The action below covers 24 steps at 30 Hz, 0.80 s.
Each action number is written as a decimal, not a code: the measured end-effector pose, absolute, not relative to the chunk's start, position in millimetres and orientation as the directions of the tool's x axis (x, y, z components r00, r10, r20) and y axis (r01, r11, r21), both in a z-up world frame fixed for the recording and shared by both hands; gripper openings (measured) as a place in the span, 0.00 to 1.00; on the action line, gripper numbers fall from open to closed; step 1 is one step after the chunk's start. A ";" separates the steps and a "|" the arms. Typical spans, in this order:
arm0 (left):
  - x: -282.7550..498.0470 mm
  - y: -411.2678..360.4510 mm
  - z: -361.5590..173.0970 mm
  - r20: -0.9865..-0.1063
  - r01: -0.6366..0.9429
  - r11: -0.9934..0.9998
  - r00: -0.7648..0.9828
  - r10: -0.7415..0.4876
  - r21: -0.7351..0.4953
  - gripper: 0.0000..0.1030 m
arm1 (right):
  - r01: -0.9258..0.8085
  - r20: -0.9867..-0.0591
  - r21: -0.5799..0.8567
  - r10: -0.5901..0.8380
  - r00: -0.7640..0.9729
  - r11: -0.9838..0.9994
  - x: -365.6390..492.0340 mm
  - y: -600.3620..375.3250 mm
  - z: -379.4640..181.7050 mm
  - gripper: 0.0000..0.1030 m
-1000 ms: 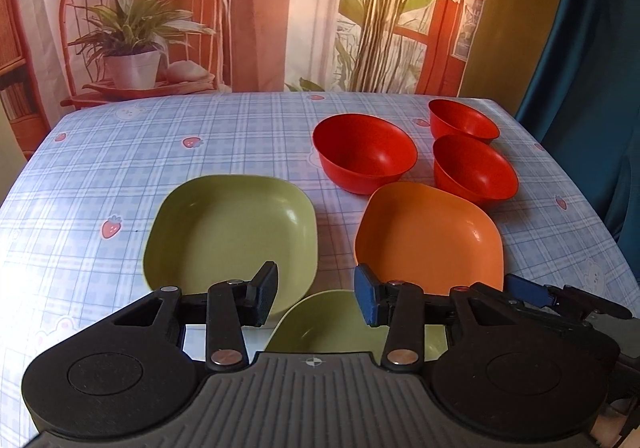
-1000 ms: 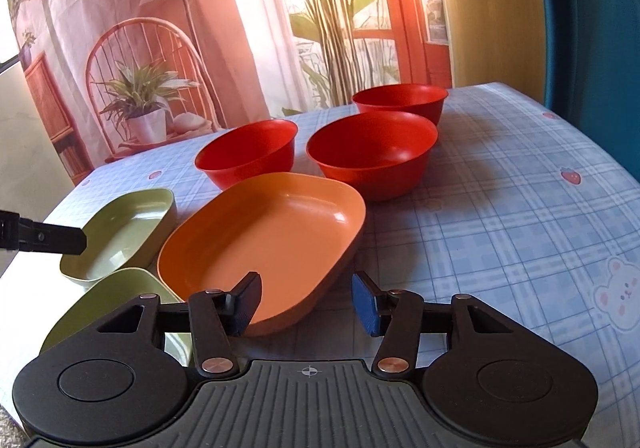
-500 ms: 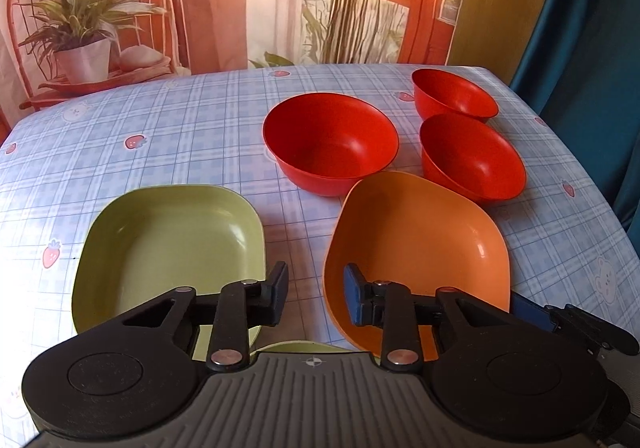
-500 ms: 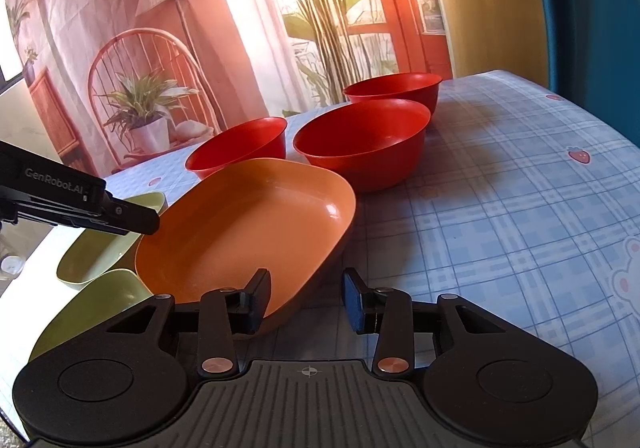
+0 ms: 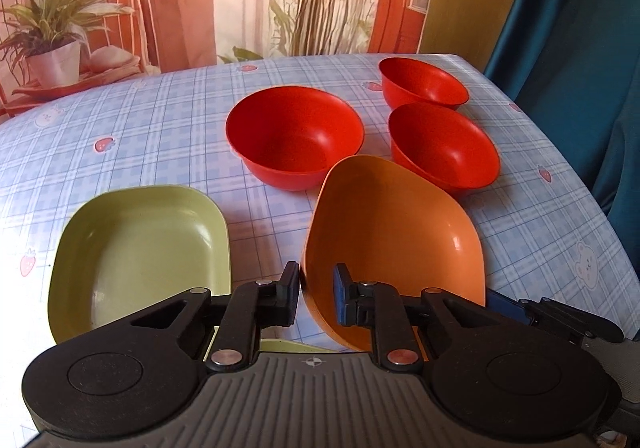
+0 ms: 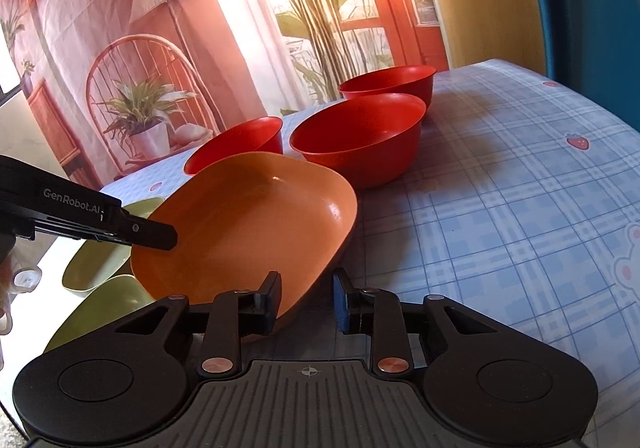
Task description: Organize plates and bowls
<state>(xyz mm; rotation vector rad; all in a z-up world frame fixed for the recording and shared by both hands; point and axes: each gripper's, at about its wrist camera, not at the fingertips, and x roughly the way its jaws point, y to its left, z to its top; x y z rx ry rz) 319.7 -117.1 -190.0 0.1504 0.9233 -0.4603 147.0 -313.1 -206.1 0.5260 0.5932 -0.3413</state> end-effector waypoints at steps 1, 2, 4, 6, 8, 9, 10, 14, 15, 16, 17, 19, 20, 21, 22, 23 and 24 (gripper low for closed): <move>317.3 -118.8 -187.1 -0.793 0.454 0.890 0.523 -0.311 -0.050 0.15 | 0.447 -0.605 0.377 -0.150 0.782 0.811 146.1 -313.9 -205.4 0.23; 314.6 -119.6 -185.2 -0.791 0.461 0.887 0.529 -0.308 -0.037 0.14 | 0.448 -0.605 0.387 -0.144 0.783 0.806 145.2 -314.3 -203.8 0.22; 311.3 -118.7 -182.9 -0.789 0.462 0.886 0.531 -0.308 -0.035 0.14 | 0.446 -0.595 0.398 -0.144 0.791 0.802 142.9 -315.1 -199.0 0.22; 308.6 -116.4 -181.4 -0.786 0.458 0.888 0.532 -0.314 -0.045 0.14 | 0.444 -0.584 0.397 -0.152 0.798 0.803 140.4 -315.2 -192.3 0.23; 304.8 -113.7 -178.5 -0.776 0.458 0.887 0.539 -0.328 -0.057 0.14 | 0.442 -0.575 0.392 -0.161 0.802 0.807 138.8 -314.6 -184.6 0.23; 302.9 -111.5 -176.5 -0.770 0.458 0.886 0.543 -0.336 -0.064 0.14 | 0.440 -0.572 0.385 -0.164 0.804 0.812 138.6 -313.5 -181.2 0.23; 302.4 -109.4 -174.3 -0.763 0.459 0.886 0.547 -0.344 -0.070 0.14 | 0.436 -0.568 0.376 -0.169 0.805 0.817 138.6 -312.2 -177.8 0.23; 298.7 -95.7 -166.3 -0.739 0.450 0.887 0.565 -0.368 -0.098 0.14 | 0.417 -0.563 0.351 -0.166 0.809 0.838 143.7 -307.0 -161.7 0.23; 298.6 -91.0 -165.0 -0.732 0.447 0.888 0.569 -0.374 -0.106 0.14 | 0.411 -0.563 0.346 -0.163 0.810 0.844 145.9 -305.2 -158.3 0.23; 298.7 -86.4 -163.8 -0.725 0.443 0.889 0.575 -0.379 -0.113 0.14 | 0.404 -0.562 0.339 -0.161 0.811 0.850 148.5 -303.2 -154.7 0.23; 299.0 -81.7 -162.7 -0.718 0.440 0.890 0.581 -0.382 -0.118 0.14 | 0.393 -0.561 0.329 -0.157 0.813 0.858 152.2 -298.9 -150.3 0.23; 300.4 -68.4 -159.7 -0.705 0.424 0.897 0.597 -0.383 -0.129 0.14 | 0.370 -0.563 0.319 -0.140 0.815 0.873 162.8 -294.0 -141.8 0.24; 301.5 -61.3 -158.4 -0.698 0.415 0.900 0.603 -0.385 -0.138 0.14 | 0.357 -0.563 0.314 -0.130 0.816 0.880 168.9 -291.6 -137.6 0.24; 302.9 -54.1 -157.1 -0.692 0.405 0.902 0.610 -0.386 -0.147 0.14 | 0.345 -0.561 0.307 -0.124 0.818 0.887 174.6 -289.5 -134.0 0.24; 304.3 -47.2 -156.4 -0.686 0.396 0.905 0.617 -0.386 -0.153 0.15 | 0.328 -0.557 0.291 -0.119 0.822 0.899 183.2 -285.3 -128.6 0.24; 306.1 -40.8 -155.9 -0.681 0.385 0.910 0.625 -0.382 -0.157 0.15 | 0.313 -0.552 0.278 -0.115 0.826 0.908 191.2 -281.3 -123.9 0.25; 307.5 -34.0 -155.7 -0.677 0.374 0.914 0.633 -0.376 -0.159 0.15 | 0.299 -0.548 0.269 -0.109 0.829 0.916 198.7 -278.0 -120.0 0.25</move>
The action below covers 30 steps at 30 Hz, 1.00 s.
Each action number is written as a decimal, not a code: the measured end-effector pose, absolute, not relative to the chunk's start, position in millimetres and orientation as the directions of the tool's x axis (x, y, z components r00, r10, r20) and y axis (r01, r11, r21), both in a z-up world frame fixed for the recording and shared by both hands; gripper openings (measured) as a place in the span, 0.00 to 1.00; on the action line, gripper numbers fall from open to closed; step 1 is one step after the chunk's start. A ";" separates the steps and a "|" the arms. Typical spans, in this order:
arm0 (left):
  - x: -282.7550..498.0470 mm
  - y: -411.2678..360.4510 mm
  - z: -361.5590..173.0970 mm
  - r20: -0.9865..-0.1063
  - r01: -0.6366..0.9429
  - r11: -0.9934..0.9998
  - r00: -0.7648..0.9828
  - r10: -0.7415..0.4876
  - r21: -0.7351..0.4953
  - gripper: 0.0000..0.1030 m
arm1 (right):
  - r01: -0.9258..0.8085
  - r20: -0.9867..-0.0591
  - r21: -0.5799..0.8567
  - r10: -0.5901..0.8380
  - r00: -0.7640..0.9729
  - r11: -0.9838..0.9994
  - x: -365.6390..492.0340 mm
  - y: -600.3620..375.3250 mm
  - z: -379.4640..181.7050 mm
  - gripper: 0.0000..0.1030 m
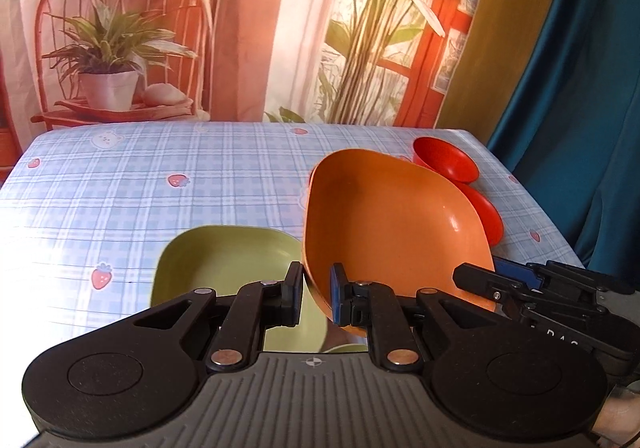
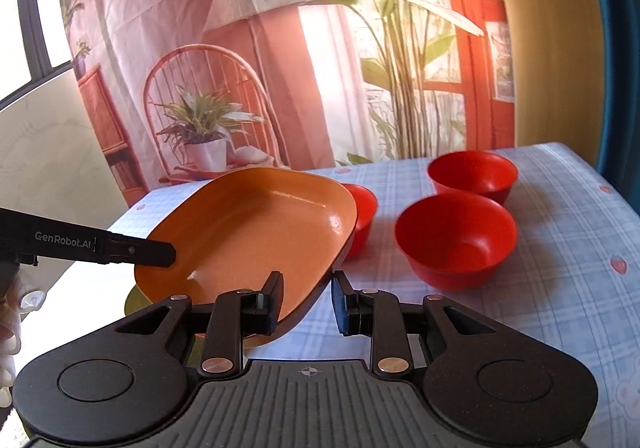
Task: Organize plates and bowls
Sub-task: 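Lower the orange plate onto the green plate and open both grippers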
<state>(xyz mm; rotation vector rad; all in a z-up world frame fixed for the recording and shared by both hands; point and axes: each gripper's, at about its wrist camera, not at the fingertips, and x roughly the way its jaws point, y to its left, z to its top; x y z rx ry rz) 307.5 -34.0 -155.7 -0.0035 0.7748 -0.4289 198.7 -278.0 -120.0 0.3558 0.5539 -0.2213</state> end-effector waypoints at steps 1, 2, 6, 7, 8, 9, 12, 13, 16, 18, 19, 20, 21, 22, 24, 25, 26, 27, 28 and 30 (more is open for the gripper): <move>309.2 -27.1 -155.8 -0.673 0.361 0.918 0.640 -0.370 -0.161 0.15 | 0.283 -0.545 0.261 -0.101 0.832 0.923 207.9 -273.4 -115.9 0.25; 311.2 -21.0 -156.2 -0.670 0.349 0.923 0.647 -0.364 -0.165 0.15 | 0.270 -0.544 0.254 -0.093 0.834 0.929 216.6 -269.8 -113.2 0.25; 320.5 3.5 -159.4 -0.668 0.294 0.938 0.663 -0.337 -0.181 0.15 | 0.223 -0.555 0.209 -0.073 0.828 0.952 251.1 -250.7 -110.5 0.25; 322.1 8.7 -161.3 -0.669 0.281 0.942 0.666 -0.330 -0.185 0.15 | 0.217 -0.561 0.205 -0.067 0.825 0.955 257.6 -246.3 -111.5 0.25; 323.6 12.9 -163.4 -0.670 0.269 0.944 0.668 -0.325 -0.189 0.15 | 0.210 -0.570 0.203 -0.059 0.820 0.956 265.6 -241.4 -113.5 0.25; 325.7 17.2 -166.3 -0.672 0.259 0.946 0.668 -0.320 -0.194 0.15 | 0.205 -0.576 0.200 -0.054 0.816 0.958 270.9 -237.1 -115.5 0.25; 328.0 28.8 -174.9 -0.683 0.238 0.950 0.662 -0.309 -0.200 0.15 | 0.191 -0.596 0.181 -0.048 0.802 0.965 285.4 -225.0 -122.7 0.25; 329.1 31.9 -177.9 -0.686 0.234 0.952 0.660 -0.306 -0.199 0.15 | 0.188 -0.602 0.177 -0.045 0.797 0.966 289.6 -221.1 -125.5 0.25; 330.0 36.9 -184.7 -0.693 0.226 0.955 0.657 -0.295 -0.192 0.15 | 0.181 -0.622 0.162 -0.042 0.782 0.970 297.1 -213.9 -134.1 0.25; 330.5 37.4 -188.4 -0.697 0.226 0.957 0.656 -0.289 -0.184 0.15 | 0.179 -0.634 0.150 -0.044 0.772 0.972 300.5 -210.1 -138.8 0.25; 329.7 38.8 -190.6 -0.698 0.228 0.957 0.656 -0.288 -0.180 0.15 | 0.179 -0.642 0.144 -0.046 0.765 0.973 302.4 -209.1 -141.7 0.25; 329.9 39.8 -192.6 -0.699 0.230 0.957 0.655 -0.286 -0.176 0.15 | 0.180 -0.648 0.140 -0.048 0.760 0.974 303.7 -207.9 -144.0 0.25; 330.0 40.6 -193.8 -0.700 0.232 0.957 0.655 -0.286 -0.174 0.15 | 0.181 -0.653 0.136 -0.049 0.756 0.974 304.5 -207.4 -145.8 0.25; 330.2 40.9 -195.0 -0.700 0.233 0.957 0.655 -0.285 -0.172 0.15 | 0.180 -0.657 0.131 -0.051 0.753 0.975 305.1 -206.5 -147.7 0.24; 330.3 41.5 -197.2 -0.704 0.231 0.958 0.653 -0.281 -0.168 0.15 | 0.178 -0.663 0.122 -0.054 0.747 0.976 306.8 -206.0 -150.6 0.24; 329.4 41.1 -198.2 -0.705 0.230 0.959 0.652 -0.277 -0.164 0.15 | 0.177 -0.666 0.119 -0.054 0.744 0.977 307.1 -205.5 -151.5 0.24; 329.2 41.1 -199.0 -0.706 0.231 0.960 0.653 -0.274 -0.159 0.15 | 0.177 -0.669 0.115 -0.055 0.741 0.978 307.8 -205.1 -152.1 0.24; 328.9 41.0 -199.4 -0.707 0.232 0.961 0.654 -0.271 -0.154 0.15 | 0.176 -0.671 0.112 -0.056 0.739 0.978 308.6 -204.4 -152.5 0.24; 328.4 41.0 -200.1 -0.709 0.232 0.962 0.654 -0.266 -0.147 0.15 | 0.173 -0.673 0.109 -0.056 0.738 0.979 309.5 -204.4 -153.1 0.24; 328.6 40.1 -201.0 -0.715 0.228 0.965 0.652 -0.252 -0.132 0.15 | 0.170 -0.677 0.100 -0.058 0.734 0.980 311.1 -203.5 -154.5 0.25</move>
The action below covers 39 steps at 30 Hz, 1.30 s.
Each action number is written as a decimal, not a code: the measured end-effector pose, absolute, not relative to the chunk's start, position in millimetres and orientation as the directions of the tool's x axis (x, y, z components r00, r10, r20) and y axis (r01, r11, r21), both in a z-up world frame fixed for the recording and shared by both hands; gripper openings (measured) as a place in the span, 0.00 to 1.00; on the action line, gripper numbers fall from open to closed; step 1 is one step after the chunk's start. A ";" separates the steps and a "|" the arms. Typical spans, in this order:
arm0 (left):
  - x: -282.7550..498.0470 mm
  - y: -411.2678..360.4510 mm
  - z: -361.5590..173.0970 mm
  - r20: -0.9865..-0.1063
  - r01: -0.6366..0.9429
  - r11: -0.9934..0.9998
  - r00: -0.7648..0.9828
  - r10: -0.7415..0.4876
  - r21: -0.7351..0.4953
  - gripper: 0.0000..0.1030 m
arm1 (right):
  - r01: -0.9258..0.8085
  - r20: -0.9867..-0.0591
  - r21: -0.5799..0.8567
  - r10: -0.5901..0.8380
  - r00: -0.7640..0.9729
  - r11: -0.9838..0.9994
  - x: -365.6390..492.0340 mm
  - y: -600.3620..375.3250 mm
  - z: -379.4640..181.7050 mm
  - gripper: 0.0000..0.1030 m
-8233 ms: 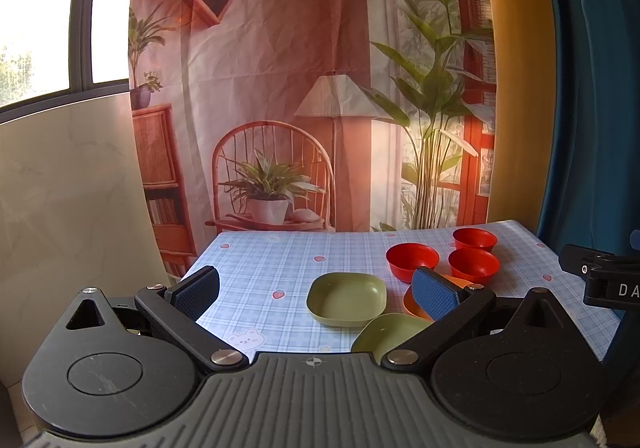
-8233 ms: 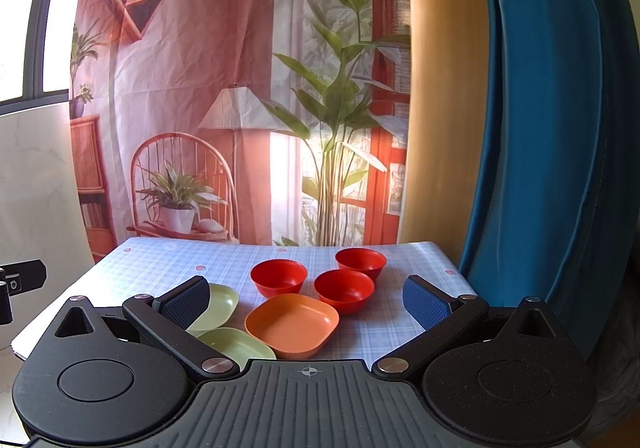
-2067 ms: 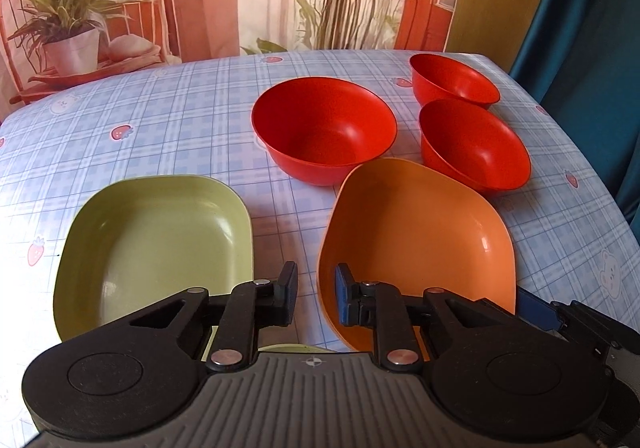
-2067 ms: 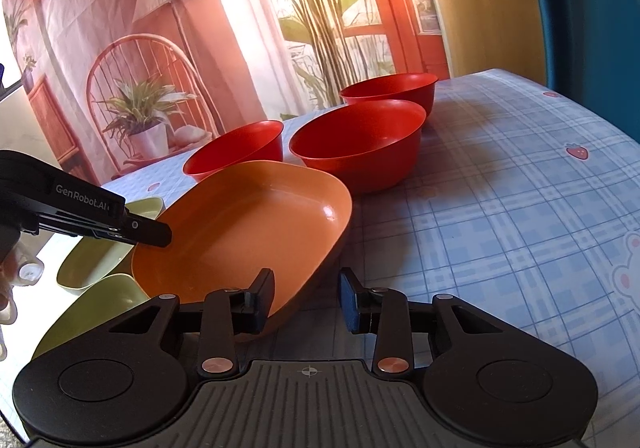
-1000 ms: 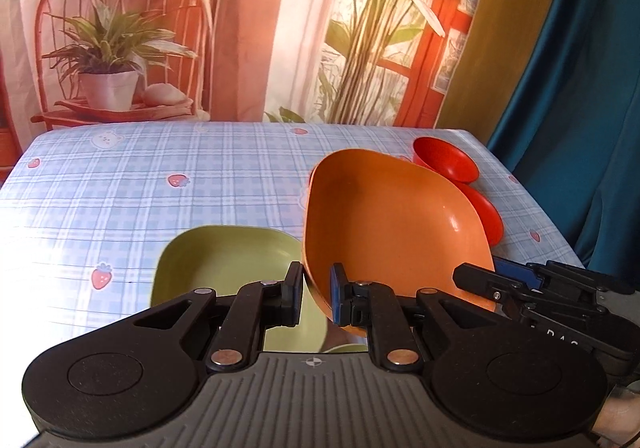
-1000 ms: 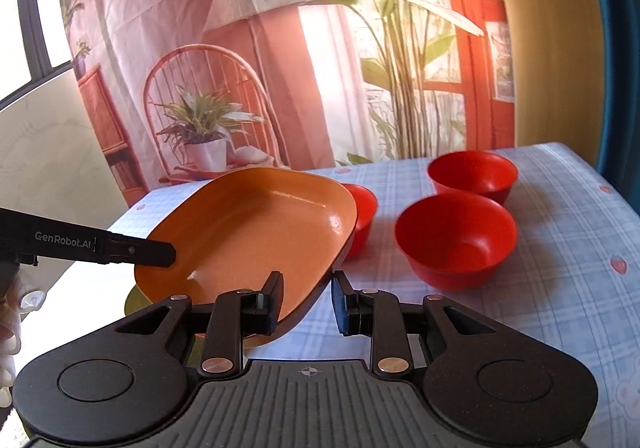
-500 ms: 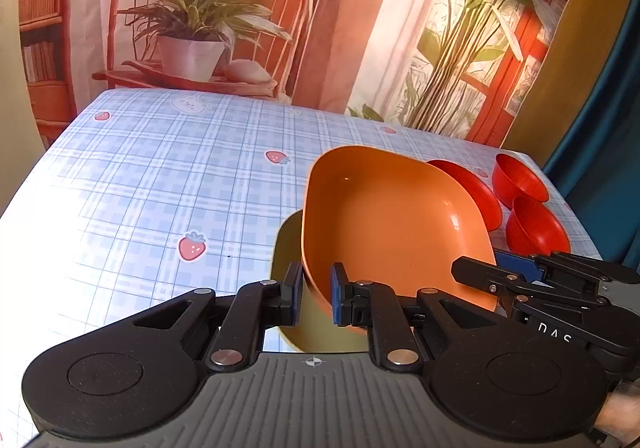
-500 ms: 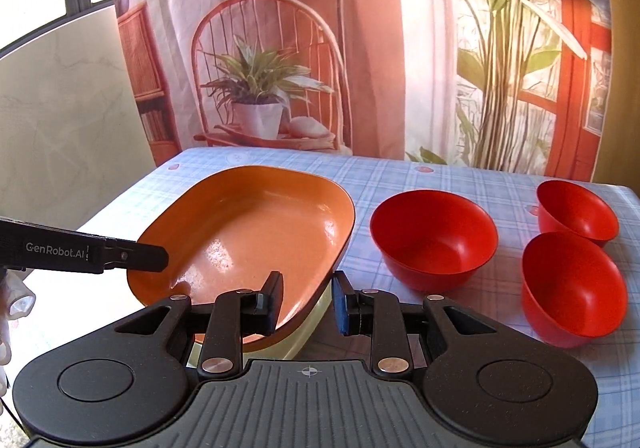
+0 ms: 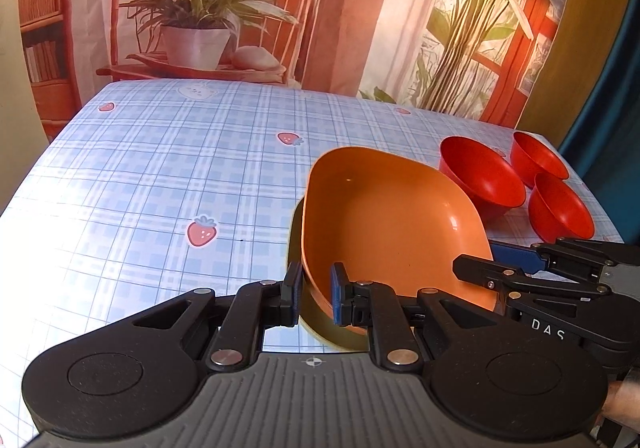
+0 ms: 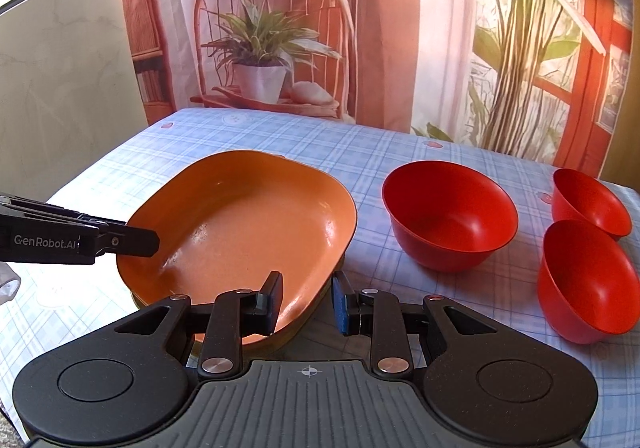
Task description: Organize plates and bowls
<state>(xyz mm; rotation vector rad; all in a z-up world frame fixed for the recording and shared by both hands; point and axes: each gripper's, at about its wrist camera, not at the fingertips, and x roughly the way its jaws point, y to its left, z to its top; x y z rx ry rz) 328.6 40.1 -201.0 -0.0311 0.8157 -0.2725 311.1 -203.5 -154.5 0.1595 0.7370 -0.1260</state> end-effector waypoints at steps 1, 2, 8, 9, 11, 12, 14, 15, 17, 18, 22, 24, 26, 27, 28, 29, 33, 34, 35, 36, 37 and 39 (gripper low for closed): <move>328.6 39.8 -201.7 -0.717 0.224 0.966 0.653 -0.244 -0.125 0.16 | 0.170 -0.680 0.095 -0.060 0.730 0.981 312.4 -203.4 -155.3 0.25; 328.1 39.7 -202.4 -0.719 0.221 0.968 0.653 -0.236 -0.118 0.18 | 0.169 -0.684 0.090 -0.062 0.726 0.982 313.2 -202.8 -156.7 0.26; 318.7 39.6 -193.9 -0.706 0.233 0.968 0.669 -0.230 -0.095 0.39 | 0.179 -0.682 0.071 -0.083 0.726 0.981 306.6 -201.6 -155.9 0.29; 315.8 40.2 -191.4 -0.702 0.234 0.967 0.673 -0.232 -0.095 0.39 | 0.183 -0.681 0.076 -0.083 0.728 0.980 303.8 -202.7 -154.5 0.29; 308.6 41.6 -186.5 -0.694 0.232 0.967 0.679 -0.240 -0.107 0.39 | 0.188 -0.676 0.085 -0.082 0.733 0.979 296.4 -204.6 -151.1 0.29; 303.8 42.1 -184.3 -0.689 0.232 0.966 0.681 -0.247 -0.118 0.38 | 0.189 -0.673 0.089 -0.081 0.735 0.978 292.4 -205.4 -149.8 0.29; 293.7 40.5 -182.2 -0.688 0.236 0.963 0.677 -0.260 -0.131 0.38 | 0.192 -0.669 0.098 -0.078 0.739 0.976 282.7 -206.5 -147.6 0.29; 288.6 38.9 -182.0 -0.691 0.238 0.962 0.673 -0.264 -0.136 0.38 | 0.194 -0.668 0.103 -0.077 0.740 0.976 277.9 -206.8 -146.9 0.29; 278.3 35.3 -182.8 -0.695 0.242 0.959 0.664 -0.275 -0.148 0.38 | 0.197 -0.667 0.109 -0.075 0.741 0.974 267.5 -207.0 -146.1 0.29; 273.1 33.9 -183.7 -0.698 0.245 0.957 0.658 -0.283 -0.156 0.38 | 0.198 -0.666 0.111 -0.075 0.742 0.974 261.1 -207.3 -146.0 0.29; 254.6 25.7 -189.6 -0.712 0.253 0.949 0.630 -0.310 -0.190 0.38 | 0.213 -0.661 0.124 -0.080 0.746 0.969 239.4 -207.9 -144.6 0.29; 247.9 20.8 -191.8 -0.718 0.257 0.947 0.620 -0.316 -0.195 0.38 | 0.222 -0.654 0.127 -0.086 0.751 0.967 228.9 -209.8 -142.8 0.30; 241.7 16.3 -194.5 -0.722 0.262 0.944 0.611 -0.323 -0.200 0.38 | 0.228 -0.649 0.129 -0.092 0.756 0.965 218.3 -211.2 -141.5 0.30; 239.2 13.3 -196.3 -0.727 0.265 0.943 0.606 -0.324 -0.200 0.38 | 0.232 -0.646 0.130 -0.095 0.757 0.964 213.4 -212.2 -141.1 0.30; 237.1 11.3 -197.8 -0.731 0.267 0.943 0.602 -0.323 -0.197 0.38 | 0.236 -0.644 0.133 -0.097 0.759 0.963 207.9 -212.5 -140.7 0.30; 234.9 9.3 -199.5 -0.735 0.268 0.944 0.598 -0.320 -0.194 0.37 | 0.240 -0.643 0.135 -0.100 0.759 0.961 204.2 -212.7 -140.4 0.31; 230.5 5.8 -204.5 -0.750 0.267 0.946 0.584 -0.311 -0.185 0.34 | 0.255 -0.639 0.149 -0.104 0.762 0.955 187.7 -216.4 -140.0 0.34; 229.7 5.4 -205.2 -0.752 0.264 0.947 0.583 -0.309 -0.184 0.34 | 0.259 -0.637 0.149 -0.107 0.763 0.954 181.9 -216.9 -139.6 0.34; 229.1 5.4 -205.6 -0.753 0.262 0.947 0.581 -0.308 -0.185 0.33 | 0.262 -0.637 0.152 -0.108 0.763 0.953 179.3 -218.6 -138.9 0.34; 228.3 5.0 -206.0 -0.754 0.260 0.947 0.580 -0.307 -0.186 0.32 | 0.268 -0.635 0.158 -0.110 0.765 0.951 175.4 -220.4 -138.2 0.35; 227.4 4.4 -206.9 -0.756 0.257 0.948 0.578 -0.306 -0.188 0.31 | 0.274 -0.634 0.163 -0.112 0.765 0.948 171.9 -221.9 -137.8 0.35; 226.5 3.3 -209.4 -0.763 0.249 0.950 0.571 -0.302 -0.190 0.30 | 0.284 -0.638 0.175 -0.111 0.762 0.943 166.2 -224.3 -138.7 0.36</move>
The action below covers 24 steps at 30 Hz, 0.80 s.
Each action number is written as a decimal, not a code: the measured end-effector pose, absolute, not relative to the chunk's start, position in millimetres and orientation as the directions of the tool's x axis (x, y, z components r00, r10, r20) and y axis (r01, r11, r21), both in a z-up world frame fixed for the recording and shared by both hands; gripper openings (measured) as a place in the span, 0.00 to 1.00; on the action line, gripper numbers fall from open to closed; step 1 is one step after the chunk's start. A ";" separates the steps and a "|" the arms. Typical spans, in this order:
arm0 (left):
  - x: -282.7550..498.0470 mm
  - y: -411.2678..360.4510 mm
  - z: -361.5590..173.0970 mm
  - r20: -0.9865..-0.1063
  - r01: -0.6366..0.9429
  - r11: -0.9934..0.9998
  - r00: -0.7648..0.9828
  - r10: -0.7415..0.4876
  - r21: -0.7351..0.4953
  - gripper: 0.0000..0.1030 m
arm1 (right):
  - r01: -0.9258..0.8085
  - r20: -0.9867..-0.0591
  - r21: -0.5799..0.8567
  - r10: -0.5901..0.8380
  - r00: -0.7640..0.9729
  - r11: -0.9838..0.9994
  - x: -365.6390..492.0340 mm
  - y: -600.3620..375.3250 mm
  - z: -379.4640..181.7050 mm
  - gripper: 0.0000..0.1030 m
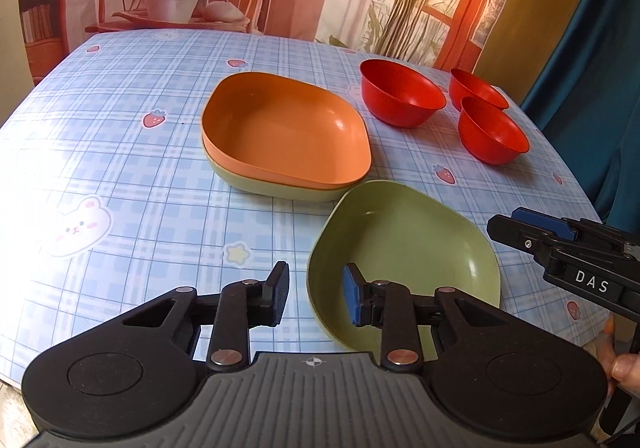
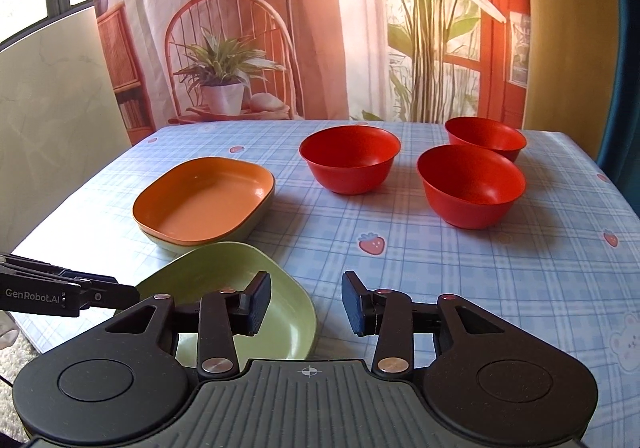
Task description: Organize plates and bowls
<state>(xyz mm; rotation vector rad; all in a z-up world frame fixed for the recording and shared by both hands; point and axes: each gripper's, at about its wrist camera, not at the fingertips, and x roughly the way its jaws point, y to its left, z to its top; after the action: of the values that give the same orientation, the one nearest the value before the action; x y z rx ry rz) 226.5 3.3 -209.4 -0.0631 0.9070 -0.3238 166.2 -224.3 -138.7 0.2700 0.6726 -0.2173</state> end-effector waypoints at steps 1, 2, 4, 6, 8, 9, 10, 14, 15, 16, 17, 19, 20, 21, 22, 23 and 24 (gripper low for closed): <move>225.8 2.8 -210.9 -0.766 0.246 0.950 0.568 -0.301 -0.191 0.29 | 0.289 -0.642 0.179 -0.111 0.758 0.940 163.3 -223.8 -140.2 0.36; 225.2 2.5 -212.3 -0.769 0.244 0.950 0.564 -0.301 -0.193 0.28 | 0.294 -0.647 0.183 -0.110 0.754 0.938 161.0 -224.8 -141.8 0.36; 224.1 2.2 -214.6 -0.774 0.238 0.951 0.558 -0.300 -0.198 0.21 | 0.304 -0.661 0.196 -0.103 0.743 0.932 157.5 -227.5 -146.4 0.36; 222.7 3.4 -216.3 -0.775 0.229 0.951 0.555 -0.301 -0.206 0.17 | 0.315 -0.675 0.214 -0.093 0.732 0.925 154.3 -229.3 -150.8 0.36; 221.4 4.8 -218.2 -0.775 0.223 0.950 0.553 -0.307 -0.217 0.13 | 0.322 -0.689 0.233 -0.078 0.721 0.918 152.6 -231.1 -154.9 0.36; 221.0 5.5 -219.2 -0.776 0.219 0.951 0.551 -0.306 -0.220 0.13 | 0.321 -0.696 0.247 -0.063 0.715 0.914 152.6 -232.0 -157.0 0.36; 220.3 6.5 -220.0 -0.776 0.214 0.951 0.551 -0.308 -0.225 0.13 | 0.321 -0.706 0.267 -0.043 0.707 0.909 153.1 -232.9 -160.1 0.36; 219.0 7.1 -220.1 -0.771 0.211 0.949 0.555 -0.313 -0.234 0.12 | 0.322 -0.725 0.309 0.003 0.688 0.895 154.1 -233.1 -168.7 0.35; 218.7 6.8 -220.4 -0.770 0.211 0.949 0.556 -0.313 -0.234 0.12 | 0.316 -0.726 0.313 0.011 0.687 0.895 154.7 -231.9 -169.1 0.35; 218.3 7.1 -220.5 -0.769 0.211 0.949 0.557 -0.314 -0.234 0.12 | 0.308 -0.726 0.318 0.021 0.687 0.897 155.5 -231.0 -169.2 0.35; 218.2 7.3 -220.7 -0.768 0.212 0.948 0.558 -0.315 -0.236 0.12 | 0.299 -0.726 0.321 0.031 0.687 0.899 156.0 -229.7 -169.5 0.34; 217.5 7.2 -221.4 -0.766 0.215 0.946 0.557 -0.321 -0.241 0.12 | 0.284 -0.727 0.325 0.046 0.685 0.902 157.2 -227.3 -169.6 0.31; 217.2 7.0 -221.9 -0.765 0.217 0.945 0.556 -0.325 -0.244 0.12 | 0.278 -0.727 0.326 0.052 0.684 0.903 158.0 -226.4 -169.9 0.28; 216.0 7.2 -221.9 -0.764 0.219 0.945 0.557 -0.325 -0.242 0.12 | 0.276 -0.728 0.326 0.055 0.683 0.904 158.3 -225.7 -170.0 0.27; 215.3 7.1 -221.8 -0.763 0.222 0.946 0.559 -0.323 -0.238 0.12 | 0.272 -0.729 0.326 0.057 0.683 0.905 159.1 -224.7 -170.4 0.27; 214.9 6.9 -221.7 -0.763 0.224 0.946 0.561 -0.322 -0.234 0.12 | 0.270 -0.729 0.322 0.056 0.682 0.908 159.6 -223.9 -170.6 0.26; 214.4 6.8 -221.7 -0.762 0.225 0.946 0.563 -0.321 -0.233 0.12 | 0.269 -0.729 0.314 0.050 0.682 0.910 160.0 -223.0 -170.4 0.26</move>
<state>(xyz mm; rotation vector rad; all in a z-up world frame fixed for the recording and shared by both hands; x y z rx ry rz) 214.4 6.8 -221.7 -0.1139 0.9190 -0.3220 160.0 -223.0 -170.4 0.4201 0.8166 -0.1265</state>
